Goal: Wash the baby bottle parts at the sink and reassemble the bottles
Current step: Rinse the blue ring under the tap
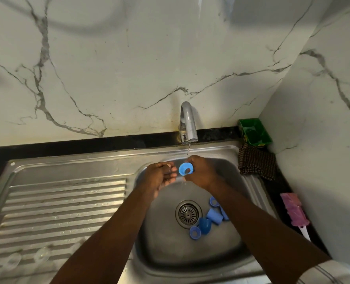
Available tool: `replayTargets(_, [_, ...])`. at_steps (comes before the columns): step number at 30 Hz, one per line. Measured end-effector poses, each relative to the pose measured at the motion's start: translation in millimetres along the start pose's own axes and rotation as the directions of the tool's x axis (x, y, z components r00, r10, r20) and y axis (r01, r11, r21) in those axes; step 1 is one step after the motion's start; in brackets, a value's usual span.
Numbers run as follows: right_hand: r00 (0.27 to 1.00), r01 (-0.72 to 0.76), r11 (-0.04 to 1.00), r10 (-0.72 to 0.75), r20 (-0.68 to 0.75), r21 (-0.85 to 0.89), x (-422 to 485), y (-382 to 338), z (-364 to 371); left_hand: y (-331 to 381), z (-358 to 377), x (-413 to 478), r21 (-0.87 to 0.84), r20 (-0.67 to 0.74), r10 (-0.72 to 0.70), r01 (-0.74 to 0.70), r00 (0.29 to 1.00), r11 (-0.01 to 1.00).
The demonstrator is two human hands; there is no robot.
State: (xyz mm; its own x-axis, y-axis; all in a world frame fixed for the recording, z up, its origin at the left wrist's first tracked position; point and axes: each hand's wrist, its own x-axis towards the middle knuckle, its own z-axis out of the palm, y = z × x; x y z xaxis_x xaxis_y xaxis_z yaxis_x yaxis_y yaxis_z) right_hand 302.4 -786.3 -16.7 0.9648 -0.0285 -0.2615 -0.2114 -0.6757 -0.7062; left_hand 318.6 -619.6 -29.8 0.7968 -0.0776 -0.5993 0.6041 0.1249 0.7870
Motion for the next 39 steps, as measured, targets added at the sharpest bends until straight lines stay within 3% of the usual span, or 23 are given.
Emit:
replayTargets(4, [0.978, 0.025, 0.991, -0.051, -0.202, -0.129, 2, 0, -4, -1, 4, -2, -0.019, 0.032, -0.019, 0.020, 0.999, 1.000])
replayTargets(6, [0.970, 0.077, 0.987, -0.107, -0.219, -0.140, 7, -5, -3, 1, 12, -4, -0.046, 0.056, -0.024, 0.027, 0.998, 0.999])
replayTargets(9, [0.964, 0.146, 0.985, -0.162, -0.212, -0.089, 9, -9, -1, 4, 22, -3, -0.054, 0.098, 0.025, -0.020, 0.995, 0.998])
replayTargets(12, [0.964, 0.159, 0.985, -0.139, -0.228, 0.070, 4, -9, -6, 9, 26, -1, 0.005, 0.091, 0.118, -0.119, 0.989, 0.993])
replayTargets(15, [0.978, 0.141, 0.955, -0.094, -0.185, 0.260, 5, -12, -6, 17, 28, 1, 0.125, 0.068, 0.238, -0.245, 0.969, 0.962])
replayTargets(20, [0.995, 0.062, 0.815, -0.008, -0.095, 0.577, 11, -15, -5, 24, 24, 2, 0.256, 0.011, 0.401, -0.390, 0.916, 0.884])
replayTargets(22, [1.000, -0.001, 0.782, 0.000, 0.002, 0.624, 11, -12, -6, 24, 19, 3, 0.255, 0.042, 0.421, -0.418, 0.906, 0.872])
replayTargets(26, [0.983, -0.154, 0.619, 0.021, 0.180, 0.770, 8, -8, 1, 20, 9, 6, 0.278, 0.061, 0.381, -0.382, 0.923, 0.881])
replayTargets(28, [0.979, -0.181, 0.650, 0.053, 0.195, 0.738, 6, -3, 2, 16, 8, 8, 0.242, 0.052, 0.276, -0.280, 0.960, 0.929])
replayTargets(32, [0.994, -0.088, 0.869, 0.041, 0.105, 0.487, 0, 4, -4, 5, 11, 9, 0.167, 0.084, 0.064, -0.077, 0.994, 0.983])
replayTargets(35, [1.000, 0.003, 0.947, -0.008, 0.016, 0.322, -2, 4, -9, 0, 18, 3, 0.113, 0.106, 0.019, -0.031, 0.994, 0.993])
replayTargets(39, [0.992, 0.124, 0.968, -0.120, -0.033, 0.217, -8, 6, -16, -4, 26, 3, 0.086, 0.133, 0.034, -0.046, 0.991, 0.995])
